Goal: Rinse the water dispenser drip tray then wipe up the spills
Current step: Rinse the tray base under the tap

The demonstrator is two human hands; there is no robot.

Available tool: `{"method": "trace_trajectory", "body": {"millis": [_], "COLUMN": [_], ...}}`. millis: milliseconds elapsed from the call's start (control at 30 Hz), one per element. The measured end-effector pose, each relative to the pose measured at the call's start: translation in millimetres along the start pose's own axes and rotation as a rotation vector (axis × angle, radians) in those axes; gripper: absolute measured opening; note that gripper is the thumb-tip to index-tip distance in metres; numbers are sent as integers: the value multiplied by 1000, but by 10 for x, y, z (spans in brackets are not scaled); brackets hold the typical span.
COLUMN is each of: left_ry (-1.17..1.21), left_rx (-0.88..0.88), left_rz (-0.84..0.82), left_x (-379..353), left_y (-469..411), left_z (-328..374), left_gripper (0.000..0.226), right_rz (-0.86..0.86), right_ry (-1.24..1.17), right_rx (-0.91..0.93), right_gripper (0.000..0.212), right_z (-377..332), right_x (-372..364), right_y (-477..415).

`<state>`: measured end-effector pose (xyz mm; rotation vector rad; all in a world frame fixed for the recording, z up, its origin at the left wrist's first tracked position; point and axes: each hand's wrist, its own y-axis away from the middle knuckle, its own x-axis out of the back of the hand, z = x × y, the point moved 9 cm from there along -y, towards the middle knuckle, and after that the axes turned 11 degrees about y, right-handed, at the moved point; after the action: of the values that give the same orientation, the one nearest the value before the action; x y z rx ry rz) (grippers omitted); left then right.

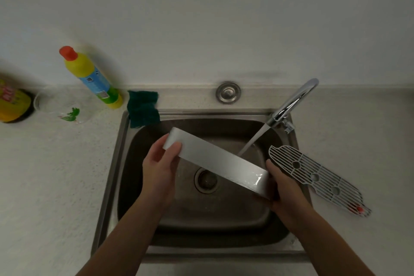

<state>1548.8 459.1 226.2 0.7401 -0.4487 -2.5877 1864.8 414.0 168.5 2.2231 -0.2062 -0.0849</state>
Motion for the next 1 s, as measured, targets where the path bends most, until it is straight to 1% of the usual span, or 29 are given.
{"method": "trace_trajectory", "body": {"millis": [67,100,167,200,267,333,400,500,533,567,633,667,767,833,900,1000], "left_ry": [-26,-11,117,197,303,359,364,286,202,67,-258,-386,-671,-887,-1098,-1320], "left_rx": [6,46,175,238,342,434,446,296,220,132,-33,-94,-224,-320,-420,-554], "left_rz": [-39,-58,-51,-22,30,30,25,25,29,38,3,-43,-175,-245,-295,-318], "left_x": [-16,-7,39,68,85,20,-42,-45,-24,3,1,-36,-185,-304,-410,-490], "left_y": [72,97,150,181,247,313,333,219,169,122,40,4,-70,-94,-88,-57], "left_z": [-5,-50,-200,-280,-455,-636,-719,-599,-517,-414,-216,-141,47,176,288,412], "left_gripper": [56,59,64,67,71,69,62,58,56,54,56,57,58,58,60,71], "right_rz": [10,30,94,131,192,227,214,145,159,205,312,321,227,211,240,282], "right_ry": [32,76,189,261,393,466,518,613,652,705,871,972,1213,1288,1317,1312], "right_rx": [63,134,319,428,634,756,811,729,698,677,658,665,692,702,737,775], "right_gripper": [47,50,55,52,40,39,44,43,40,36,35,36,38,37,34,28], "right_z": [-111,-205,-443,-570,-772,-864,-861,-790,-802,-845,-1001,-1086,-1257,-1344,-1444,-1586], "right_x": [9,13,14,-4,-83,-163,-213,-183,-119,-28,138,155,70,76,115,202], "right_y": [-39,-35,36,100,235,298,298,155,90,22,-115,-182,-355,-435,-476,-526]}}
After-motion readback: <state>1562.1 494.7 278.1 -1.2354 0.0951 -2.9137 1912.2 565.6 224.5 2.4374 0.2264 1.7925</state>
